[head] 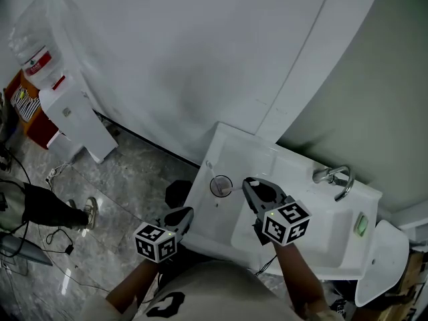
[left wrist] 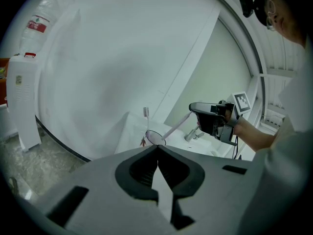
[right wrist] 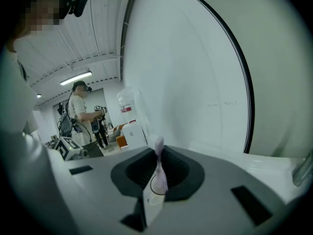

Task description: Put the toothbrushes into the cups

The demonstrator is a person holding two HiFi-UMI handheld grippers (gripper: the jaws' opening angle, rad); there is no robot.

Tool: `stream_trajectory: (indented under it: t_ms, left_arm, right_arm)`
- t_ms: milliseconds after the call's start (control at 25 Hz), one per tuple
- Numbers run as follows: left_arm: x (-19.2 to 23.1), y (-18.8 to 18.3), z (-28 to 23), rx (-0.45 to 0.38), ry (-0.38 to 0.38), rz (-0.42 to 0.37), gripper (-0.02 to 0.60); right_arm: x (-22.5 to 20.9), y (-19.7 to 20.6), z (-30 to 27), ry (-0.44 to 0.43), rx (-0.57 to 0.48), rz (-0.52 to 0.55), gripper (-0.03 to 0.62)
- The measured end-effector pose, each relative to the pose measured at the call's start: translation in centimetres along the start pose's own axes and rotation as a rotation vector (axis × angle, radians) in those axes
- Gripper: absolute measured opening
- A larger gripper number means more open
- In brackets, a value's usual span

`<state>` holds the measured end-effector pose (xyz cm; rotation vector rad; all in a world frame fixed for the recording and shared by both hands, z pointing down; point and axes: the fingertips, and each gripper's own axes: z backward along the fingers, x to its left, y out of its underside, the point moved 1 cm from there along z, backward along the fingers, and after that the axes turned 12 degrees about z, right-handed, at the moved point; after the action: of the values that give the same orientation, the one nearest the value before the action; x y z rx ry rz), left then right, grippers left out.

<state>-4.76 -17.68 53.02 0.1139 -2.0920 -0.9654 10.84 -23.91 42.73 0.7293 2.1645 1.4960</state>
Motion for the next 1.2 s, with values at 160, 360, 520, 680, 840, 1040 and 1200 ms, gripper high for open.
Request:
stream_trajectory:
  t_ms: [160, 360, 520, 680, 840, 1040, 1200]
  left_arm:
    - [0.0, 0.2, 0.0, 0.003, -0.002, 0.003, 0.02]
    - [0.1, 0.4, 0.2, 0.007, -0.009, 0.005, 0.02]
    - [0.0, 0.3, 0.1, 0.007, -0.009, 0.005, 0.02]
    - [0.1, 0.3, 0.1, 0.009, -0.01, 0.006, 0.02]
    - [0.3, 0.5, 0.1, 0.011, -0.014, 0.009, 0.02]
    - [0.7, 0.6, 0.1, 0.012, -0.016, 0.013, 0.02]
    - [0.9, 0.7, 0.2, 0.012, -0.016, 0.015, 0.02]
  right_arm:
    - [-0.3, 0.9, -0.5, 0.011, 0.01, -0.006, 0.038]
    - [-0.3, 1.5, -1.1, 0.014, 0.013, -0.012, 0.038]
    - [-0.1, 2.0, -1.6, 0.006, 0.017, -0.022, 0.038]
    - [0.1, 2.6, -2.2, 0.003, 0.026, -0.021, 0.038]
    - [0.0, 3.6, -2.5, 0.004, 0.046, -0.025, 0.038]
    - [0.0, 4.6, -3.0, 0.006, 0.054, -0.046, 0.04]
    - [0.2, 5.5, -3.7, 0.0, 0.062, -0.058, 0.04]
